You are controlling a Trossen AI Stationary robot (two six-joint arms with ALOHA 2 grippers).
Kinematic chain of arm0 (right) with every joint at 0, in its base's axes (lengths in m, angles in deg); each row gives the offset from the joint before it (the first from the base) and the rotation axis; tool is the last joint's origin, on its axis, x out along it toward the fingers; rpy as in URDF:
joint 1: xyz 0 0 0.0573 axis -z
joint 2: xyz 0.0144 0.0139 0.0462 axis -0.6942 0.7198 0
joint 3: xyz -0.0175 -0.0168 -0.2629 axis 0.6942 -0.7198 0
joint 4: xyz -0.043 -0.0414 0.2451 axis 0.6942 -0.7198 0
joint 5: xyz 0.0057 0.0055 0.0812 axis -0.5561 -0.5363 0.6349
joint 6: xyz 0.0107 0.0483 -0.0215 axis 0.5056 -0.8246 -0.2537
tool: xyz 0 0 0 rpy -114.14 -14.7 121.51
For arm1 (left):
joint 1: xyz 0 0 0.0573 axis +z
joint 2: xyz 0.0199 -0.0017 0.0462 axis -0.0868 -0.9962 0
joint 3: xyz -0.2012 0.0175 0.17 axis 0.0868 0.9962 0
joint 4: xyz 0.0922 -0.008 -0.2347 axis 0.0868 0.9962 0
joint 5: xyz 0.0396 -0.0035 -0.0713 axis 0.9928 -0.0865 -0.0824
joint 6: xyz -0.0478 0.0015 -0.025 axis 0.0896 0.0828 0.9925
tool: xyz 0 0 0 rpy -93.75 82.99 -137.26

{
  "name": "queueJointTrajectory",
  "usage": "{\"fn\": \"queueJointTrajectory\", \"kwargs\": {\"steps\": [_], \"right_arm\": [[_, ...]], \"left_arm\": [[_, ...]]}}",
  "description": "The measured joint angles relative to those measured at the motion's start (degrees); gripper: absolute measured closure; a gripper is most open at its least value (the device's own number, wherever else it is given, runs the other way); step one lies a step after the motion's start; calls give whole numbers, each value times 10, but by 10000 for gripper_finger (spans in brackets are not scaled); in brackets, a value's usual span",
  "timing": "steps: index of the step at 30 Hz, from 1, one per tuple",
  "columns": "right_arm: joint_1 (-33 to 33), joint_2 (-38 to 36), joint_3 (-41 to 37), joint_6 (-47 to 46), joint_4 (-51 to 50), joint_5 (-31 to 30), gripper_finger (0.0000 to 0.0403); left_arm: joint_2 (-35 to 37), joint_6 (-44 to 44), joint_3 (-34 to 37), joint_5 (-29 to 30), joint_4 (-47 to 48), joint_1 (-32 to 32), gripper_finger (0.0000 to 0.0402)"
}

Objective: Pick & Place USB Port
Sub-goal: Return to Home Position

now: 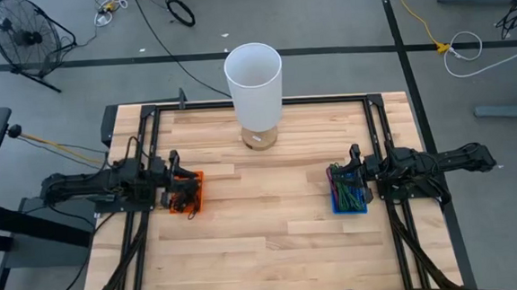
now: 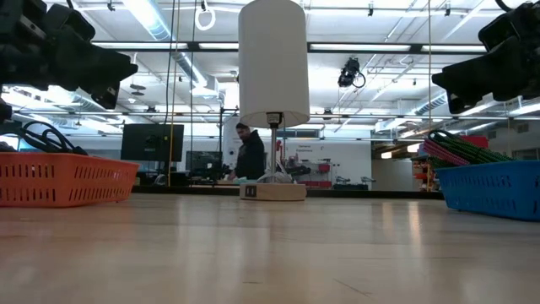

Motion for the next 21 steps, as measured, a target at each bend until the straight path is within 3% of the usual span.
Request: {"fn": "queueJointTrajectory", "kwargs": {"steps": [21], "right_arm": [[0,0,0,0,0,0,309]], "left_arm": [[0,1,0,7,0,0,312]]}}
